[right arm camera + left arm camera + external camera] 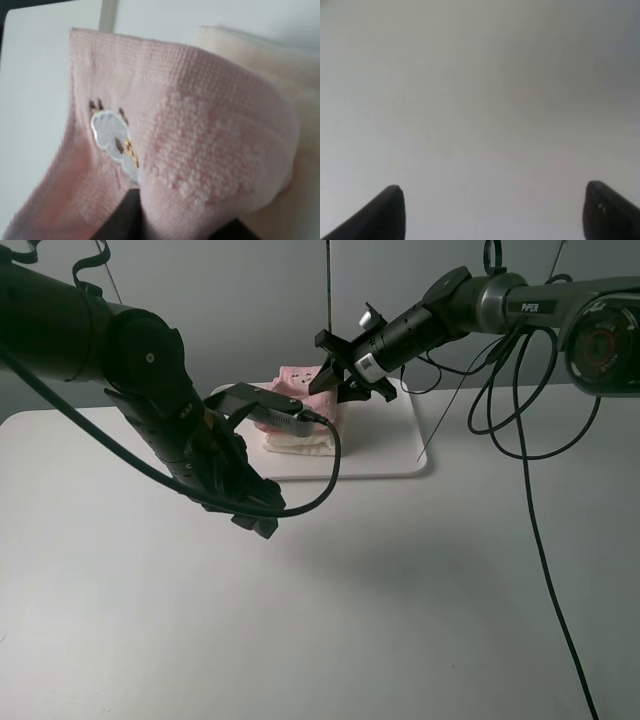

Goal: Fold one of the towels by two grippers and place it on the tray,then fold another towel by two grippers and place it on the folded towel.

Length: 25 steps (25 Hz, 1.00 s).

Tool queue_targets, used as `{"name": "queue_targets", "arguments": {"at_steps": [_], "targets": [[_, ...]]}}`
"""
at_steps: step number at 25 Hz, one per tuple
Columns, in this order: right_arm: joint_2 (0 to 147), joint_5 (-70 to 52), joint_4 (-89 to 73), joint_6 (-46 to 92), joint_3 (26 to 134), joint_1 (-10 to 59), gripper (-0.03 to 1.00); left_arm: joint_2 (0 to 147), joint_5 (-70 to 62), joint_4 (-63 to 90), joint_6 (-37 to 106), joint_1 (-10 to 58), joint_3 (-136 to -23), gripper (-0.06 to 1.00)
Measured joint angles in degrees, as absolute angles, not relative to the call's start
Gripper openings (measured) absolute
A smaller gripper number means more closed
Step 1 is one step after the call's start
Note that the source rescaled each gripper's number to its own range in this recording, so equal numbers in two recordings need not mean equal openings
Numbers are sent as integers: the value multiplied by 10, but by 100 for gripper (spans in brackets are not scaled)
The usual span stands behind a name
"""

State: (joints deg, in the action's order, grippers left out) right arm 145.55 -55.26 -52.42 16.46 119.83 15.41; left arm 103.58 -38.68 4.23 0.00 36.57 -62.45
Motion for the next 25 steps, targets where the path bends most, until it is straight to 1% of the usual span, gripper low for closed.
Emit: {"name": "queue_targets", "arguments": {"at_steps": [2, 3, 5, 11, 17, 21, 25], "targets": [[1456, -555, -498, 160, 1198, 165, 75, 1036, -387, 42, 0, 366, -625, 92], [1456, -559, -494, 159, 1198, 169, 84, 1036, -387, 42, 0, 366, -625, 92], [1456, -565, -488, 158, 1198, 178, 90, 1036, -387, 42, 0, 366, -625, 92], [1440, -590, -472, 155, 1197, 182, 92, 1036, -393, 42, 0, 366, -625, 92], [1356, -574, -328, 156, 1197, 182, 92, 1036, -404, 42, 0, 366, -625, 92], [1291, -567, -248, 156, 1197, 182, 99, 1033, -408, 42, 0, 366, -625, 92], [1226, -590, -155, 142, 1197, 182, 100, 995, -415, 15, 0, 366, -626, 92]]}}
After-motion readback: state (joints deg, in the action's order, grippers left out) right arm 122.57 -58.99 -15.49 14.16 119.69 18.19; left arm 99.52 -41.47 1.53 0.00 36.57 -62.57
